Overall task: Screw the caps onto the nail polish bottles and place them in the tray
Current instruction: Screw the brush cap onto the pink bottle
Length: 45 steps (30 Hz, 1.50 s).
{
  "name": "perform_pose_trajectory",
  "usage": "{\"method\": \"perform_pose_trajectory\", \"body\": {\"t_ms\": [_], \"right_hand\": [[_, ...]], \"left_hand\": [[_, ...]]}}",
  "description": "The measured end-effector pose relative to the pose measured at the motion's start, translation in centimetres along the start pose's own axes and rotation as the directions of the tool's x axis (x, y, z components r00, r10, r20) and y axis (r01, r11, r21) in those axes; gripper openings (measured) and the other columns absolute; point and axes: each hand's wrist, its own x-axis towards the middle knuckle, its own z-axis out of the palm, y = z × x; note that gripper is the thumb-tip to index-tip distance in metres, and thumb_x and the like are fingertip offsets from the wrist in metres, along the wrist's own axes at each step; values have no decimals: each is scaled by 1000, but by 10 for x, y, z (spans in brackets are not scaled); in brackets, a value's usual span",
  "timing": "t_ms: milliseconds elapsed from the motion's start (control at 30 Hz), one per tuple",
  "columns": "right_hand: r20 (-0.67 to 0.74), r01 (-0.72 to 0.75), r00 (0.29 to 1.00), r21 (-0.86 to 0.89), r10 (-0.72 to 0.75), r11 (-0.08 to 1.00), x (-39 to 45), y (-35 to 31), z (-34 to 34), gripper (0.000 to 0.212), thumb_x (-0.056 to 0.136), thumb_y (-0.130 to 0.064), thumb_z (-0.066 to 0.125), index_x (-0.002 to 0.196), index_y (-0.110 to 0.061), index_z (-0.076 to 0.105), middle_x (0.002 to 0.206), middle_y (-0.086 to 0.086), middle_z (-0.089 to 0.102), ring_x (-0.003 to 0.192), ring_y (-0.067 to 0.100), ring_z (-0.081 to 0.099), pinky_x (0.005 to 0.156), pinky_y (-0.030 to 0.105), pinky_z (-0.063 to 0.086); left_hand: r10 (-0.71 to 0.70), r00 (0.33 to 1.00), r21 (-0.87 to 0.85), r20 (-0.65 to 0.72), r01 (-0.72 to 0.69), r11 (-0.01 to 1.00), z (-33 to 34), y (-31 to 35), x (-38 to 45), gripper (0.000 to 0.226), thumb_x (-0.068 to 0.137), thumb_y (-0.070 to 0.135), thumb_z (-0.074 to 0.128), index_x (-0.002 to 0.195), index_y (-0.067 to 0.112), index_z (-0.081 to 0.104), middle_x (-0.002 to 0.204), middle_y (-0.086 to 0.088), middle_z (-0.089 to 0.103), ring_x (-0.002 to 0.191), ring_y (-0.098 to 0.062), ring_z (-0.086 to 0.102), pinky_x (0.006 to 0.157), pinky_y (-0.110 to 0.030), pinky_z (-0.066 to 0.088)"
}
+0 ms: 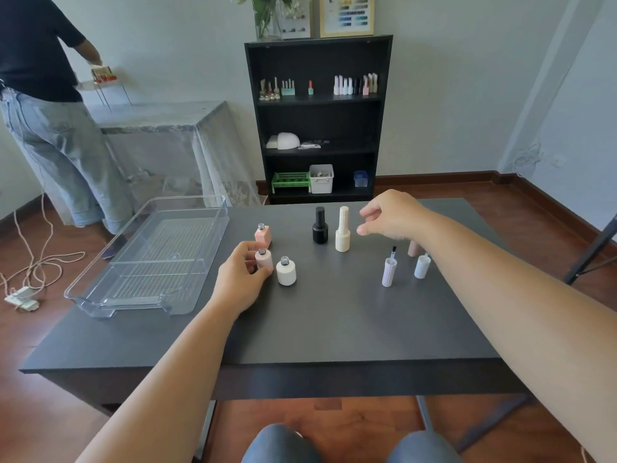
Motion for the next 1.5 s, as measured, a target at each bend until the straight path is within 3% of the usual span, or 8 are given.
{"method": "perform_pose_trajectory", "body": {"t_ms": [133, 300, 500, 567, 700, 967, 1267, 1500], "right_hand": [[225, -6, 972, -258, 66, 966, -23, 8, -16, 46, 76, -47, 73, 118, -31, 63, 111, -6, 60, 78, 21, 67, 69, 35, 59], [253, 104, 966, -558, 49, 823, -37, 10, -5, 42, 78, -60, 61, 111, -33, 63, 105, -8, 62, 96, 16, 54, 86, 37, 35], [235, 198, 969, -546, -78, 814, -44, 9, 3, 10, 86, -38, 60, 89, -32, 68, 89, -14, 63, 93, 12, 50, 81, 34, 27], [154, 185, 980, -441, -129, 878, -47, 8, -1, 8, 83, -32, 60, 81, -31, 68, 83, -15, 63, 90, 11, 54, 82, 33, 33], [-14, 98, 995, 51, -97, 994, -61, 8, -10, 13, 68, -32, 76, 70, -25, 65, 66, -8, 68, 66, 10, 58, 54, 24, 38], [-48, 88, 996, 654, -75, 751, -87, 17, 20, 21, 79, -20, 77, 93, -24, 63, 88, 1, 77, 71, 1, 63, 70, 28, 39], [-197, 189, 980, 844, -38, 502, -95, 5, 54, 33, 86, -7, 69, 113, -24, 61, 100, 4, 75, 92, 19, 71, 74, 29, 56], [-237, 237, 970, 854, -59, 464, -98, 5, 65, 29, 86, -3, 67, 107, -22, 63, 100, 6, 75, 89, 20, 71, 74, 31, 56]], "left_hand": [[86, 990, -97, -109, -97, 991, -4, 17, -10, 37, 87, 22, 69, 92, 56, 54, 101, 23, 62, 94, 2, 61, 68, -15, 43], [280, 939, -128, -201, -309, 943, -2, 55, -27, 40, 83, 19, 74, 97, 53, 59, 105, 15, 65, 96, 6, 59, 80, -9, 44], [356, 924, -281, -142, -383, 880, 25, 84, -67, 35, 76, 22, 77, 99, 46, 66, 103, 10, 66, 90, -11, 66, 76, -21, 53], [350, 933, -322, -83, -357, 877, 37, 82, -81, 34, 76, 21, 78, 101, 42, 68, 102, 8, 65, 85, -11, 67, 71, -17, 52], [280, 959, -350, 38, -250, 903, 52, 70, -98, 35, 77, 19, 81, 104, 40, 70, 99, 14, 65, 79, -6, 69, 69, -13, 49], [152, 983, -321, 104, -112, 941, 59, 60, -106, 26, 72, 26, 84, 87, 38, 66, 90, 22, 73, 81, -3, 70, 65, -10, 50], [125, 981, -239, 148, -87, 967, 59, 53, -104, 26, 71, 28, 85, 85, 33, 65, 87, 20, 71, 75, -2, 67, 58, -9, 49], [107, 987, -254, 117, -75, 964, 57, 53, -105, 25, 72, 29, 84, 87, 32, 64, 91, 18, 70, 78, 4, 65, 63, -5, 46]]}}
